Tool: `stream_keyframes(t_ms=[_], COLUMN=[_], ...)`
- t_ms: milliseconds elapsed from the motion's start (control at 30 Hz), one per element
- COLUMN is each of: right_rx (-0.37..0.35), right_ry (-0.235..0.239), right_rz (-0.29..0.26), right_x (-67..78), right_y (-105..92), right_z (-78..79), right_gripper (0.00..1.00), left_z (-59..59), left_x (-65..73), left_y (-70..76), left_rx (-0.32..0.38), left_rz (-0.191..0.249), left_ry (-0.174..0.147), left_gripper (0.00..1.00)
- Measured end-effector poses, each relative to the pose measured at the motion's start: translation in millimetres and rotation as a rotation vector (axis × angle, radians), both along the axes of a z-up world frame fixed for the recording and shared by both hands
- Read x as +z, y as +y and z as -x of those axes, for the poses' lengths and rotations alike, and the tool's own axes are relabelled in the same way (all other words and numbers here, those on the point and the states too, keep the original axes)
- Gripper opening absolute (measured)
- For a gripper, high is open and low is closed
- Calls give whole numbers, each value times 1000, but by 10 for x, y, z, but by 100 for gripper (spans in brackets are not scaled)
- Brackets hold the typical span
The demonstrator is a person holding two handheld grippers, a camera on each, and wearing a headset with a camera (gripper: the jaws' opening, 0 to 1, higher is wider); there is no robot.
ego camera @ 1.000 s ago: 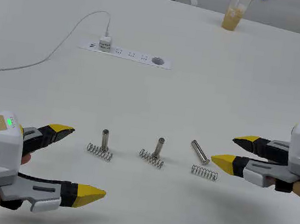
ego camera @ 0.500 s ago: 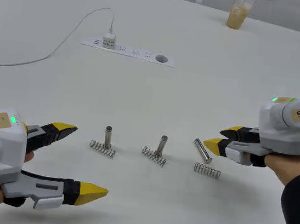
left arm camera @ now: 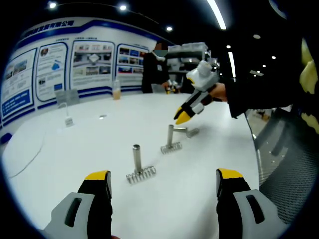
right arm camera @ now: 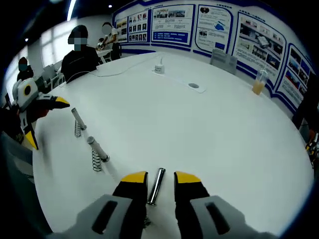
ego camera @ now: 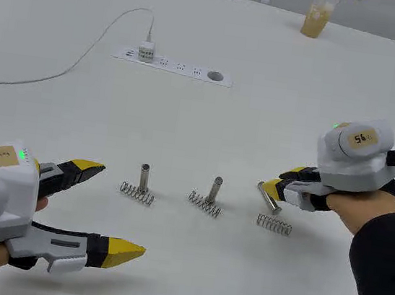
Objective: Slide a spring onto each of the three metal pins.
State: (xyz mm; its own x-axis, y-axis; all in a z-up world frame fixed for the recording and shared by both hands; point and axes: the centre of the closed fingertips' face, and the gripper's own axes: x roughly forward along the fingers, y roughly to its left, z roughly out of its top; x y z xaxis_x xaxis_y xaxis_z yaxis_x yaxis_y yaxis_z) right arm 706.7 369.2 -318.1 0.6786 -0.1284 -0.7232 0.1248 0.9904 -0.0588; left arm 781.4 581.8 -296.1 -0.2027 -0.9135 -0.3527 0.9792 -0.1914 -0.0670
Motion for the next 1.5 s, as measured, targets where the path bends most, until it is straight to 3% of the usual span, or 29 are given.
stream_keyframes(t_ms=[600, 1500], right_rx=[-50, -79], right_ry=[59, 104], right_rz=[-36, -70], right_x=[-211, -299], right_y=[-43, -46], right_z=[-76, -86], right_gripper=[15, 11], left_z=[21, 5], left_x=[-13, -23], left_y=[9, 11], left_rx=[-1, 5], left_rz=[-2, -4], left_ry=[5, 14], left_gripper=[88, 87])
